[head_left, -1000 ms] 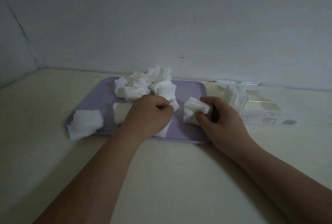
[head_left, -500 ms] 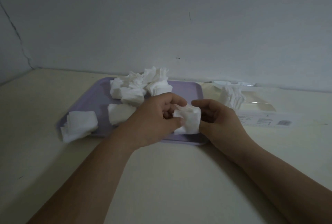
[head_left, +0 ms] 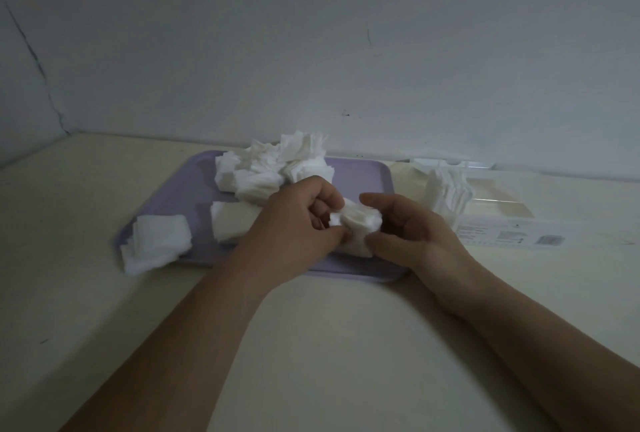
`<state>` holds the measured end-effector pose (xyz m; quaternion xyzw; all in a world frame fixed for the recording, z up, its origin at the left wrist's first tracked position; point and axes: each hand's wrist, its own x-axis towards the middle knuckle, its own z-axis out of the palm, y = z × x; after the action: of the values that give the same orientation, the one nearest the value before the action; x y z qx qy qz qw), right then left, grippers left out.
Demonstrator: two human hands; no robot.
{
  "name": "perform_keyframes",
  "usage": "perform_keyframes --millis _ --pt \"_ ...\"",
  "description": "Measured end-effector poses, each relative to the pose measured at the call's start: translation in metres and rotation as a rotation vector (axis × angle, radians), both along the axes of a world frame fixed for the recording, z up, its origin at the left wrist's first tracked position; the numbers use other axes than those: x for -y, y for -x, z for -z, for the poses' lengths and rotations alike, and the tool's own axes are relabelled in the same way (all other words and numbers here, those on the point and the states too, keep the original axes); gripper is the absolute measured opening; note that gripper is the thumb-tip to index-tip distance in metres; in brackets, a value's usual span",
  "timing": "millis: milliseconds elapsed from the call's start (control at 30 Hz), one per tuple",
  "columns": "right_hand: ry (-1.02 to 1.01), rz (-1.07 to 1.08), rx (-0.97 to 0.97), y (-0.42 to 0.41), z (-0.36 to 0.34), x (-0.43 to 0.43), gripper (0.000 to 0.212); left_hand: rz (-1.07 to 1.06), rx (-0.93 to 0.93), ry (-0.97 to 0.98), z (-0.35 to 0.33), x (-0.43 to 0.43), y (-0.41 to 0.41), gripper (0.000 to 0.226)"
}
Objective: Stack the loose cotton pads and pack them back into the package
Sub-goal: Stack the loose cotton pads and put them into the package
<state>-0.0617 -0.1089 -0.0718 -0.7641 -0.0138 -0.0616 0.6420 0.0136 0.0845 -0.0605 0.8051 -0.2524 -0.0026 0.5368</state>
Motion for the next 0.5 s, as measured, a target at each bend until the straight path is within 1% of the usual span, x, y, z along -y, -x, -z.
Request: perform_keyframes --millis 33,67,100,167,233,300,367,500 --pt "0.065 0.002 0.01 0.001 0.0 -0.002 0.055 0.005 0.003 -0.01 0.0 0.0 0.0 0.036" --pt "0.136 0.038 0.034 0.001 0.0 -0.004 0.053 0.015 0.008 -0.027 -0.001 0.0 0.001 0.038" --pt "0.187 0.088 0.067 0.0 0.002 -0.005 0.046 0.022 0.019 -0.06 -0.003 -0.003 0.001 0.039" --pt "0.221 0.158 0.116 -0.002 0.004 -0.006 0.031 0.031 0.04 -0.171 -0.008 -0.011 -0.001 0.038" --pt "0.208 0.183 0.129 -0.003 0.006 -0.003 0.027 0.009 0.071 -0.312 -0.014 -0.024 -0.006 0.032" --pt "0.194 0.204 0.131 -0.005 0.007 -0.002 0.031 -0.007 0.082 -0.443 -0.018 -0.037 -0.009 0.032" --pt "0.224 0.222 0.114 -0.004 0.006 -0.002 0.039 0.028 0.03 -0.518 -0.019 -0.041 -0.01 0.038" --pt "0.301 0.227 0.097 -0.002 0.003 -0.005 0.048 0.037 -0.02 -0.58 -0.02 -0.041 -0.007 0.049"
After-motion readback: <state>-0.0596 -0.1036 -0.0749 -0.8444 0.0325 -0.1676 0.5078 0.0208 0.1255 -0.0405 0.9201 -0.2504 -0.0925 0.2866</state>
